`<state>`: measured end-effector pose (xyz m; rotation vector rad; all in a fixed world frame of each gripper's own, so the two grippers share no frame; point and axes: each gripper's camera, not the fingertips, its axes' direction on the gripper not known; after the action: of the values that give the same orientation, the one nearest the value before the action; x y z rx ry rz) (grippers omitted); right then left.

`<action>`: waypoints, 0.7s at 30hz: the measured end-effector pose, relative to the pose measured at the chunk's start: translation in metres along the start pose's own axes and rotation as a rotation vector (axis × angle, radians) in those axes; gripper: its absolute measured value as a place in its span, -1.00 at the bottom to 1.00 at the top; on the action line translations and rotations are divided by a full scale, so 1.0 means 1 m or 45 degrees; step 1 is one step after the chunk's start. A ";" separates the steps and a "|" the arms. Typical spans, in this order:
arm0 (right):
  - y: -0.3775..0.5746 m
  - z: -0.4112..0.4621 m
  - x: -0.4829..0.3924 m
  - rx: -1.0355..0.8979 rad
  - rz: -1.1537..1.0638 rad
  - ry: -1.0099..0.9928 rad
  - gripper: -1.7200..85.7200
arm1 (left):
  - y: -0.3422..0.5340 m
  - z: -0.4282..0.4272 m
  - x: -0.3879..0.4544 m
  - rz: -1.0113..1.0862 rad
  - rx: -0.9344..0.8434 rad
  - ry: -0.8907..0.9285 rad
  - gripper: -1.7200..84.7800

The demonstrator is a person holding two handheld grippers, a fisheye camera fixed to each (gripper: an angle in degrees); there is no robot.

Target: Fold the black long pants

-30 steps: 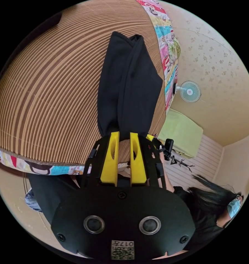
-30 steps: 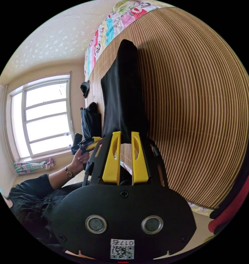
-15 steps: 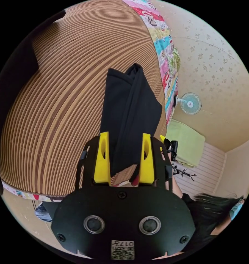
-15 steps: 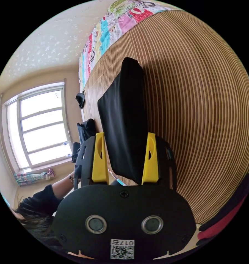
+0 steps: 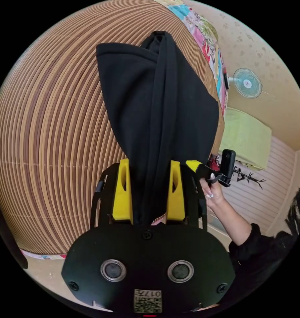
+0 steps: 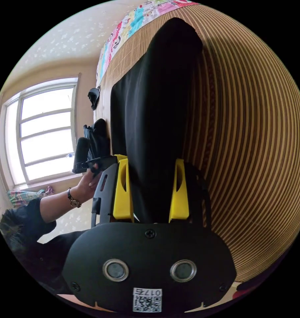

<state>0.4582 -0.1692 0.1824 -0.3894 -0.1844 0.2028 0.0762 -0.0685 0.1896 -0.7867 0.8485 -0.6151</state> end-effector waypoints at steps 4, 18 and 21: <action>0.036 -0.003 0.026 -0.089 0.016 -0.167 -0.61 | 0.024 0.013 -0.023 -0.049 -0.157 0.158 -0.63; 0.191 -0.057 0.053 -0.006 -0.097 -0.470 -0.66 | 0.131 0.040 -0.009 -0.003 -0.224 0.523 -0.68; 0.218 -0.085 0.052 0.088 -0.146 -0.469 -0.67 | 0.132 0.041 0.020 0.076 -0.222 0.513 -0.68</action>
<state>0.4921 0.0102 0.0270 -0.2694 -0.5594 0.1662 0.1423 0.0065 0.0918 -0.8032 1.3043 -0.6636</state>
